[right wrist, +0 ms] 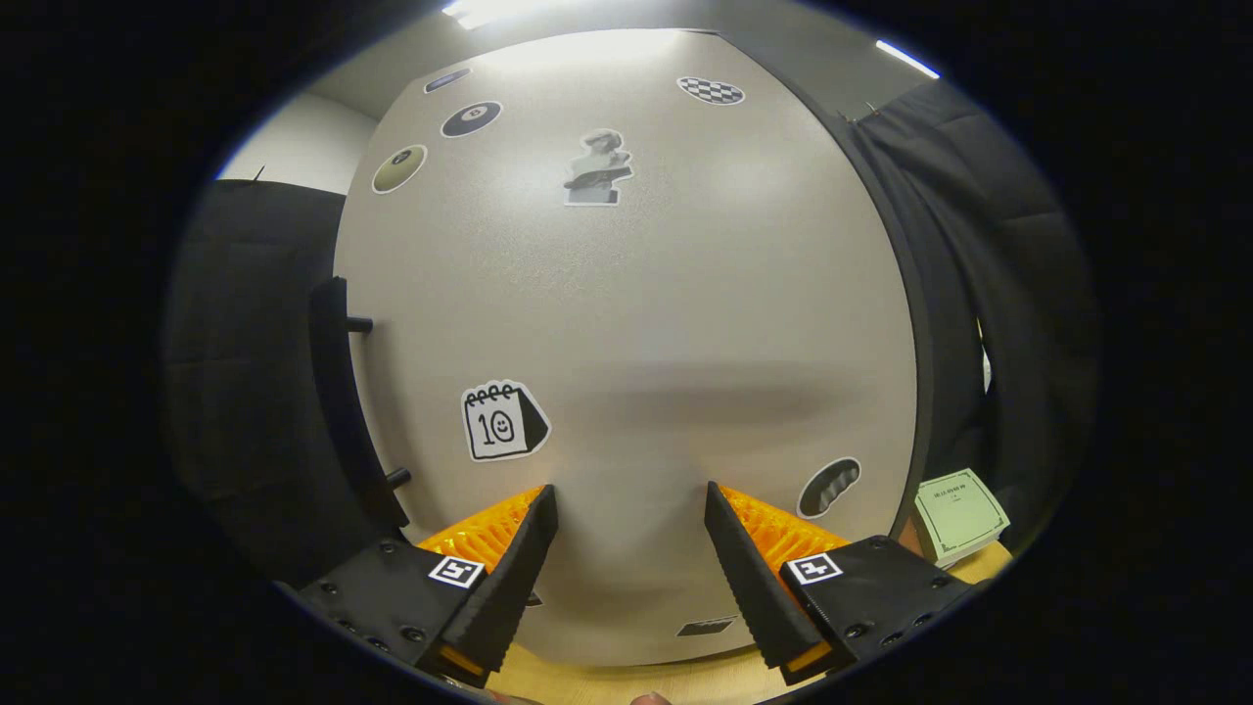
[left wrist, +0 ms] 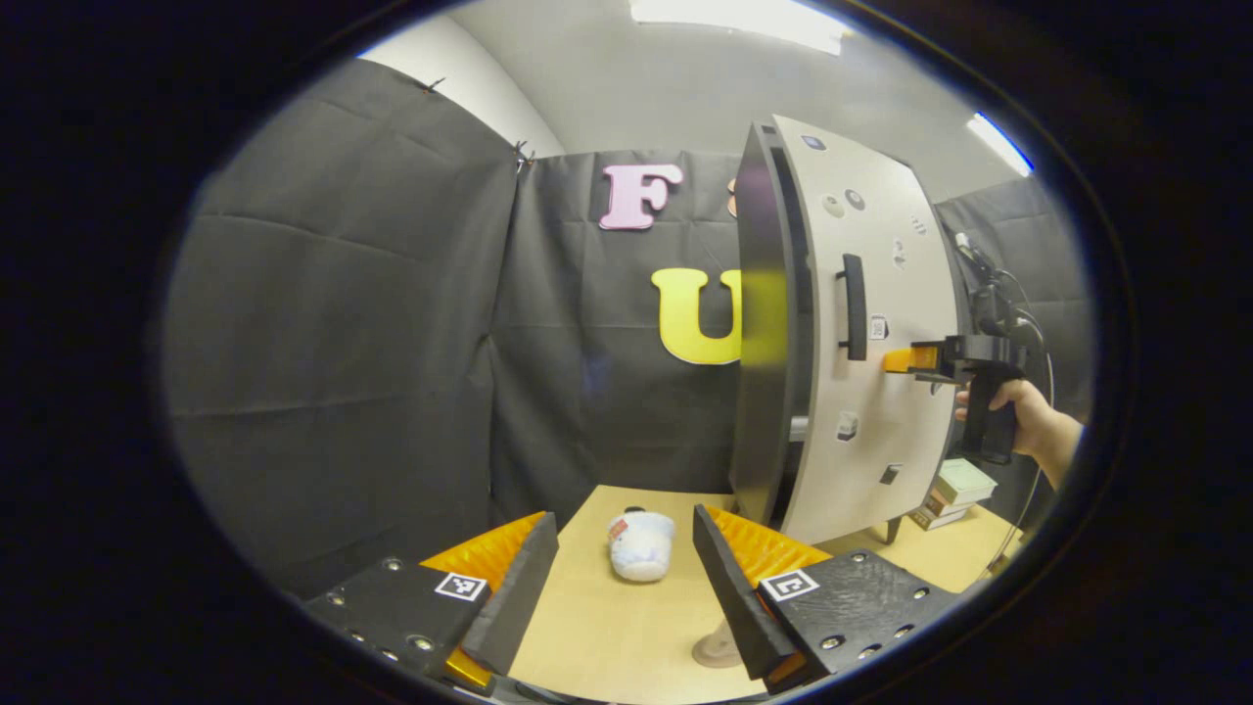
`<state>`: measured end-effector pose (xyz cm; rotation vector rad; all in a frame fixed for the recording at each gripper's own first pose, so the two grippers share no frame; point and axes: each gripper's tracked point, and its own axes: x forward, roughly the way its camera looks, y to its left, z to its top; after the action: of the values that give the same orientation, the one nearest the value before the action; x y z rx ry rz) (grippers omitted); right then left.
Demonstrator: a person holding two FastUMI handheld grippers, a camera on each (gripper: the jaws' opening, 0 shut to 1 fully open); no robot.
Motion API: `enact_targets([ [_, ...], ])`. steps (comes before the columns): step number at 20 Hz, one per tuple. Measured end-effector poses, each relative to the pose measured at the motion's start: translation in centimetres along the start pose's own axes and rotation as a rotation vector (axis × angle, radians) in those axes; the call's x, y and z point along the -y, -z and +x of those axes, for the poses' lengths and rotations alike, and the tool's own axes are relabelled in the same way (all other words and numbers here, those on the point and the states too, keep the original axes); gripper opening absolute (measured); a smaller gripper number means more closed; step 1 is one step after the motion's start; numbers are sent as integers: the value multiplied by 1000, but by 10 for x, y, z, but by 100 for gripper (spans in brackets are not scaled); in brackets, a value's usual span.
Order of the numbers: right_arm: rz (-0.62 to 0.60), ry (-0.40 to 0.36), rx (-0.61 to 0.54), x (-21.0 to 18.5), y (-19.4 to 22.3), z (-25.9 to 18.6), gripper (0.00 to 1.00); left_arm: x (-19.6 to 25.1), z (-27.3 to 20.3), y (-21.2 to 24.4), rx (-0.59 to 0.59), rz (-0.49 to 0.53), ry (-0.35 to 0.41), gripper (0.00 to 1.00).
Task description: Open the cabinet door with the right hand, grasp the bottle in the cabinet with the left hand and place it on the coaster, then close the cabinet door with the right hand.
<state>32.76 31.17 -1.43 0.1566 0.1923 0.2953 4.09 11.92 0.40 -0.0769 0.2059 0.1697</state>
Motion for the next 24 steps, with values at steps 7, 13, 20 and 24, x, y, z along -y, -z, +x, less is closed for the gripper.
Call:
enact_targets([
  [7,-79,-31,-10,11,6,-35,97,11,1,-5,15,-1,73,84],
  [13,-190,-5,41,50,-17,-98,98,52,13,-15,34,22,167,86],
  [20,-243,38,95,101,-40,-156,97,163,20,-40,65,25,302,84],
  [24,-241,85,105,140,-45,-186,97,209,17,-52,85,44,353,84],
])
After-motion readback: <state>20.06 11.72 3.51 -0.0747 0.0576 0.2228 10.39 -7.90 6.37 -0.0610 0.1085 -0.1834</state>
